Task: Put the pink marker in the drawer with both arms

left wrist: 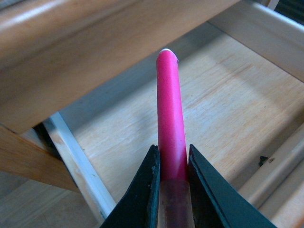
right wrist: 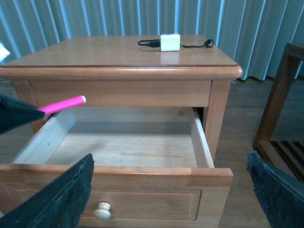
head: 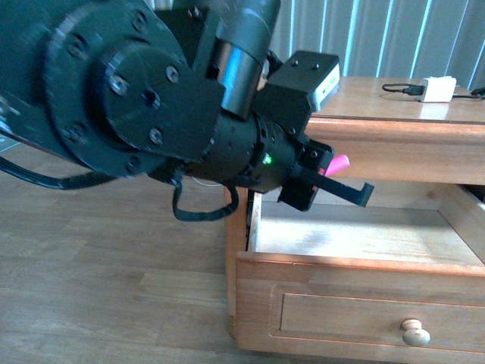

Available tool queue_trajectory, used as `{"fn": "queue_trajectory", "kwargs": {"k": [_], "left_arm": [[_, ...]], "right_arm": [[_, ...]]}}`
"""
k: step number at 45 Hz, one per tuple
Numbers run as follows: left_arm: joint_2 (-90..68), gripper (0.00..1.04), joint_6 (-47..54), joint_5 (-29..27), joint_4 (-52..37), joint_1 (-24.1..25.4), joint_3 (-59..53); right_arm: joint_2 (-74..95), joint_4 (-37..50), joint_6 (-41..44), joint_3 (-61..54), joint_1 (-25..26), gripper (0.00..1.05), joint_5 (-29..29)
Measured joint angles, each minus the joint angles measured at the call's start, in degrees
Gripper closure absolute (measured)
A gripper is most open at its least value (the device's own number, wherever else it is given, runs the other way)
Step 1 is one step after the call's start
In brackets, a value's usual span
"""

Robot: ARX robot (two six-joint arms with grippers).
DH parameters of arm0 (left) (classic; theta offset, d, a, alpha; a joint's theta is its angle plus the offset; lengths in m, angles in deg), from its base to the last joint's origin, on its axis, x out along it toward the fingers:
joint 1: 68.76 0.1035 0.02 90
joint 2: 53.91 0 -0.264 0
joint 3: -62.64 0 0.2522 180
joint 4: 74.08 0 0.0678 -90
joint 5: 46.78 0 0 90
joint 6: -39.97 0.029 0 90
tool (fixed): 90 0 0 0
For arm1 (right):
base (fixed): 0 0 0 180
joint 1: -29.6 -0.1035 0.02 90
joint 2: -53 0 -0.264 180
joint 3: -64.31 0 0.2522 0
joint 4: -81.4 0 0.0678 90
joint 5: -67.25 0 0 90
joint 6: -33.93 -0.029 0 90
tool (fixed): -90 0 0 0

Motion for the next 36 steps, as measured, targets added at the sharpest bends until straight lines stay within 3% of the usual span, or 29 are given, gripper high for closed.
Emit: {"fn": "queue_trajectory", "kwargs": {"k": [24,29,36], "left_arm": [[-13.7,0.90,-4.3,-3.2,2.8,-1.0,12.3],[-14.1,0.75,-4.1,-3.3,3.3,-1.1,12.9],[-13.1,0.47,-2.8,-3.8,2.7,-2.0,11.6]], "right_arm": [[0.0,0.0,0.0,0.0,0.0,0.09,0.0],[0.0,0.0,0.0,0.0,0.0,0.09,0.0],[0.0,0.0,0.0,0.0,0.0,0.09,0.0]]}}
